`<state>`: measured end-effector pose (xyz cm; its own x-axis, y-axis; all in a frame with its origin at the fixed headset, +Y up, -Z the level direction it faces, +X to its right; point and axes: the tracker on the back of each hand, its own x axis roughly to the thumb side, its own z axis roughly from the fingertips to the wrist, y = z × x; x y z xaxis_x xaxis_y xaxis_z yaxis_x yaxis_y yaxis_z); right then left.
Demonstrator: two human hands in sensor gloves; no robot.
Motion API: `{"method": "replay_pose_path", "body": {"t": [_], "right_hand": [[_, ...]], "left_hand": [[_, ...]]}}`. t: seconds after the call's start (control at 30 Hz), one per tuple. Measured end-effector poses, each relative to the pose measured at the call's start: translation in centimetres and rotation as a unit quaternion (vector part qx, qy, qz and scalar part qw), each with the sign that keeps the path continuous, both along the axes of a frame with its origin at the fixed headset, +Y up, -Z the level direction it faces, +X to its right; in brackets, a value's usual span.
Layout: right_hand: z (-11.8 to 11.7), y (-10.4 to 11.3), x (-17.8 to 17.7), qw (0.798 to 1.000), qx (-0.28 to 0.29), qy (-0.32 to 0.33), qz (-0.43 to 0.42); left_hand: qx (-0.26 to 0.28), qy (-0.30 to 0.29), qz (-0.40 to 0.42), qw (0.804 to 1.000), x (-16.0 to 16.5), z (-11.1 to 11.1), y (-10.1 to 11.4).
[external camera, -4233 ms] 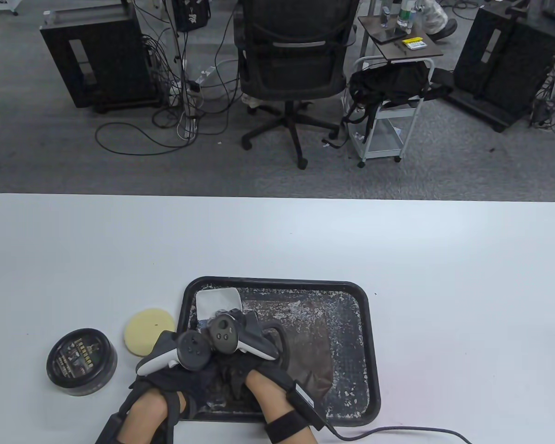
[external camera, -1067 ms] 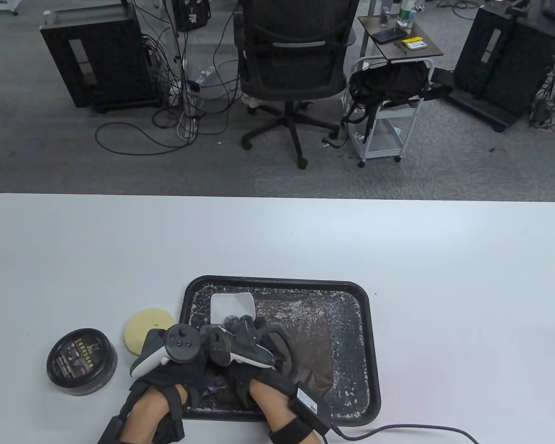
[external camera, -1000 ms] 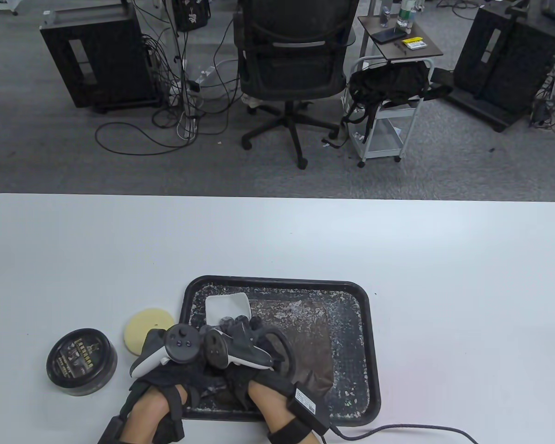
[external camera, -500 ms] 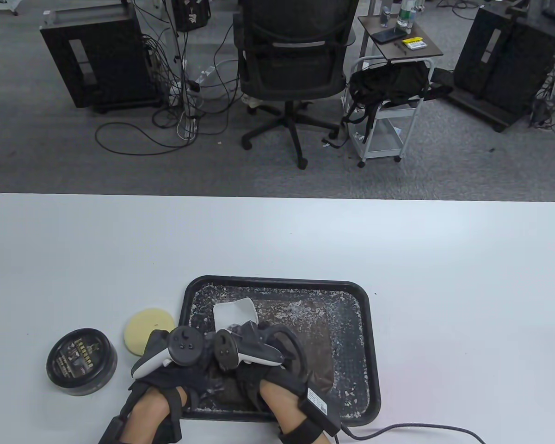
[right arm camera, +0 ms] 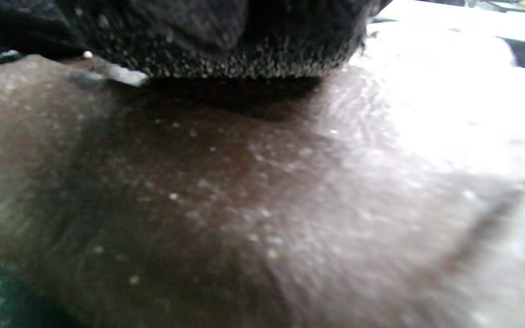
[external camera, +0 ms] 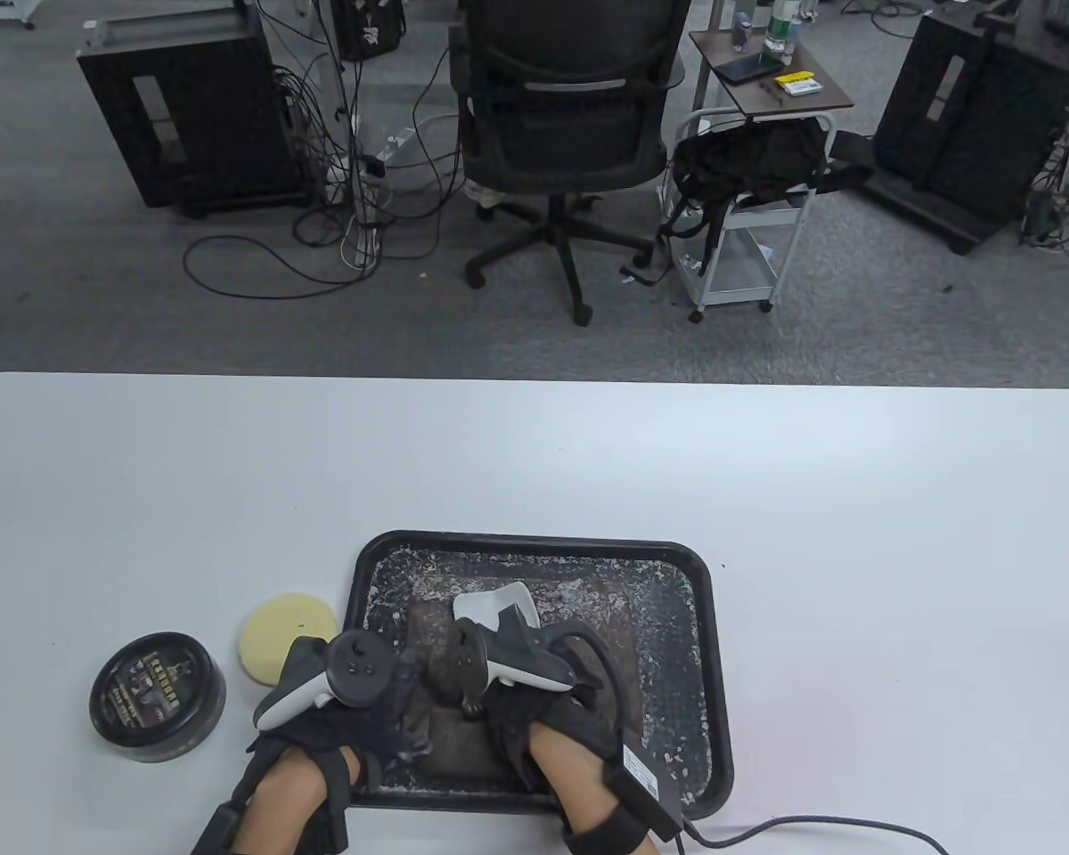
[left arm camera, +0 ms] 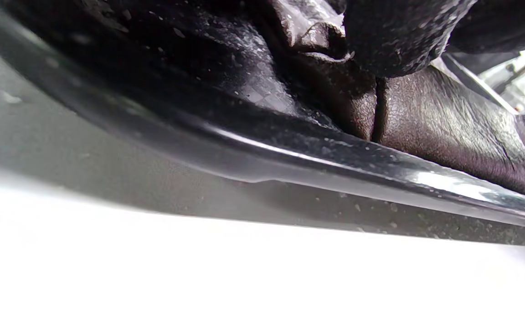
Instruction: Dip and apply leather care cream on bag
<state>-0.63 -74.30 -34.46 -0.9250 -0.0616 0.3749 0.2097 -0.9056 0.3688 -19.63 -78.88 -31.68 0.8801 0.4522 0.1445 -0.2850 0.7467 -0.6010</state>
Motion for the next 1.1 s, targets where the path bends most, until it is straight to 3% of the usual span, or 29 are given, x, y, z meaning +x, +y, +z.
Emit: {"method": "replay_pose_path", "body": {"t": [0.7,0.97,1.1], "right_hand": [[-1.5,0.9,7.6,0.984,-0.054,-0.167,0.007],[-1.3,1.4,8.3,0.981,-0.051,-0.188,0.019],[-1.0,1.2,7.3,0.985,-0.063,-0.163,0.014]], "left_hand": [[-0.005,-0.001,0.001,1.000,-0.1,0.1,-0.2],[0.000,-0.001,-0.004,1.000,0.0,0.1,-0.3],[0.012,-0.008,-0.020,1.000,0.3,0.2,-0.2]]}}
